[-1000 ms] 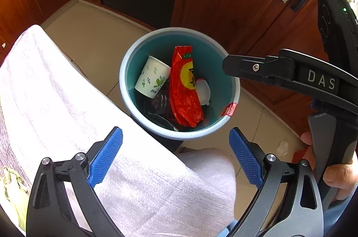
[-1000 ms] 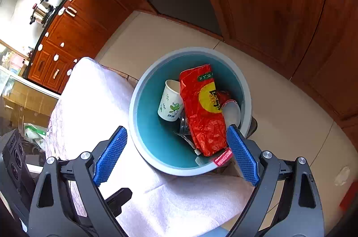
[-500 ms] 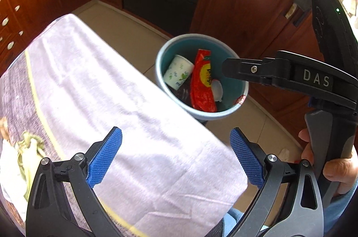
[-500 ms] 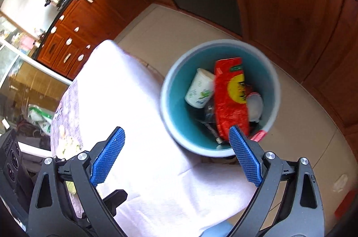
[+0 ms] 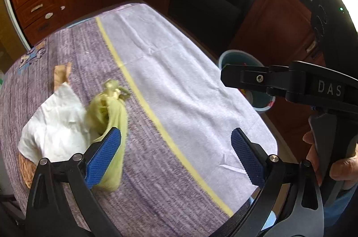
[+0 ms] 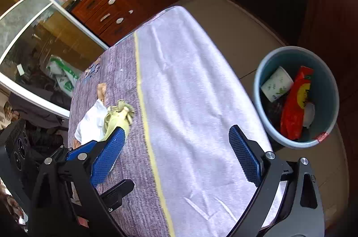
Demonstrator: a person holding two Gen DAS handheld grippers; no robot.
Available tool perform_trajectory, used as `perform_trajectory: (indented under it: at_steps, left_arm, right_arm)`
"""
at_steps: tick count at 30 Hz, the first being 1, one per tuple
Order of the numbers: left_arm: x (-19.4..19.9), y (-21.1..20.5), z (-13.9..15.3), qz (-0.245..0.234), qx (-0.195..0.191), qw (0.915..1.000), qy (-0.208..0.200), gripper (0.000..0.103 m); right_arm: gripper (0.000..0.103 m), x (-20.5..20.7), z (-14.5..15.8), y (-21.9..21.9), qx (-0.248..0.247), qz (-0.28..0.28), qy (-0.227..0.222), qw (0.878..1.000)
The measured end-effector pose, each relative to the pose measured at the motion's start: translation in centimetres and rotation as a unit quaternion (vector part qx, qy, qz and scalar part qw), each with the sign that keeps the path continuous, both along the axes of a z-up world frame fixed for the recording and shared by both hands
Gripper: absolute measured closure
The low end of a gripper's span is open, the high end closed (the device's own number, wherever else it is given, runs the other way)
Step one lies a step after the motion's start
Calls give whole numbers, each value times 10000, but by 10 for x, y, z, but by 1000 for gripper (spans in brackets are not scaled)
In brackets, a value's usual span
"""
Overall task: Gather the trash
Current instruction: 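Move both tools back to the table toward the tissue and corn husks, then grasp the white tissue with the left tool while the right tool grasps the green corn husks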
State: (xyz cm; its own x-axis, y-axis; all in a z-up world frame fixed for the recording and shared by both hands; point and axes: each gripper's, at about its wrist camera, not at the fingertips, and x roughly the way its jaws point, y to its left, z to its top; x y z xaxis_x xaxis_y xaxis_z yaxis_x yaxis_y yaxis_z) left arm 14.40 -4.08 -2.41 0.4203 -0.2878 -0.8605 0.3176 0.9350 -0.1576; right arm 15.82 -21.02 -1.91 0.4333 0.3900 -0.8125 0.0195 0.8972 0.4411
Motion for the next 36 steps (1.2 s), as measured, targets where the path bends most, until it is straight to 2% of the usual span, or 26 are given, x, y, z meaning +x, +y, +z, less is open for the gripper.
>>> perform_trajectory:
  at_steps: [8,13,15,18,21,23,24,27,32,36]
  left_arm:
    - [-16,101,2,712,113,9972,-179,4]
    - [-18,160,-9,1194,7,9928,-48,4]
    - [-17,175,-14,1312,7,9914,4,4]
    - [-13,190,-18,1404,91,9900,60,4]
    - [-3,190,-22,1371,238,9902,102,4]
    - [8,185,-25,1244,379,9914,126,4]
    - [11,181,-27,1182,438,9919,141,4]
    - [25,166,-32,893,604,9940,172,4]
    - [45,134,-43,254,985,9945,267,4]
    - [58,113,-59,-179,1334,9900,433,4]
  right_arm:
    - [13,14,5,100,-172,875,37,9960]
    - [13,26,-25,145,-202,1144,433,9923]
    - [13,31,-40,158,-227,1216,617,9904]
    - [13,35,-54,167,-261,1224,660,9899]
    - [16,39,-60,169,-373,1192,535,9907]
    - [29,41,-64,172,-341,1255,572,9899]
    - [40,42,-67,173,-307,1295,612,9892]
    - [58,43,-72,172,-381,1336,573,9886]
    - [62,48,-75,142,-271,1052,566,9925]
    - [62,49,-77,119,-141,895,626,9939]
